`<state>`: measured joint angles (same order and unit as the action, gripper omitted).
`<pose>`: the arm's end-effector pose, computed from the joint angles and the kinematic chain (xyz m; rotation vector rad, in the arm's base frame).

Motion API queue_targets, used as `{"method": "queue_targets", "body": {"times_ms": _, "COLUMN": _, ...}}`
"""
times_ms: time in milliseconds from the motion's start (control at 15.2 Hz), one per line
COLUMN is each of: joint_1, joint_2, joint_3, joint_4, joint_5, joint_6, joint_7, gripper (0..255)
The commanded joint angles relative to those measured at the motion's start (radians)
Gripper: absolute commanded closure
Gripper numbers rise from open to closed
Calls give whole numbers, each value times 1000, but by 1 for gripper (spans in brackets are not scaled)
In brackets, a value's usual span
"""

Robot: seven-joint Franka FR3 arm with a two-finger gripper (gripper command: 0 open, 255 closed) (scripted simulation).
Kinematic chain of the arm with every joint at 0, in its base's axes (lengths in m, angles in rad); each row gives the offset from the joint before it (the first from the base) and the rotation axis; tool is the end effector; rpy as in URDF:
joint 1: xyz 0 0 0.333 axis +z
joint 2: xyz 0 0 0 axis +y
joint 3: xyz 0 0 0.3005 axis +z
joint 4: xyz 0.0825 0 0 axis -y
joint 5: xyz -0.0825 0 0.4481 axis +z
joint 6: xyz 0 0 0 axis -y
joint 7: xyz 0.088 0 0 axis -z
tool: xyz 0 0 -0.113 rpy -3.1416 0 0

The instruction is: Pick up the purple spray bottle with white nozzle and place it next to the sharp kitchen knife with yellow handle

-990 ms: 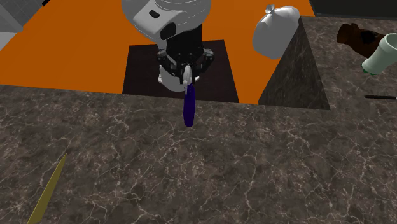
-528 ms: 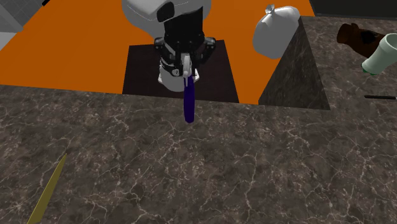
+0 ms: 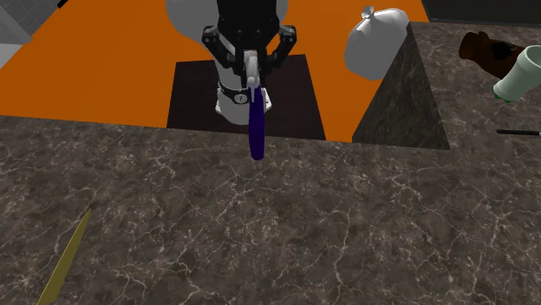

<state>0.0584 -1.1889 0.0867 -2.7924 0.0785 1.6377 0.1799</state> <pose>0.2914 0.0467 0.4782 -3.1354 0.1439 -0.0518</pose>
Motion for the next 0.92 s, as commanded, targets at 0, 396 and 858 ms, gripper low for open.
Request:
{"method": "queue_targets", "body": {"times_ms": 0, "joint_1": -2, "joint_2": 8, "joint_3": -3, "joint_4": 30, "joint_5": -3, "joint_6": -22, "joint_7": -1, "gripper": 255}}
{"method": "queue_targets", "body": {"times_ms": 396, "joint_1": -6, "joint_2": 36, "joint_3": -9, "joint_4": 122, "joint_5": -9, "joint_6": -86, "joint_7": 0, "gripper": 255}}
{"method": "queue_targets", "body": {"times_ms": 858, "joint_1": -10, "joint_2": 76, "joint_3": -14, "joint_4": 233, "joint_5": -15, "joint_6": -157, "joint_7": 0, "gripper": 255}}
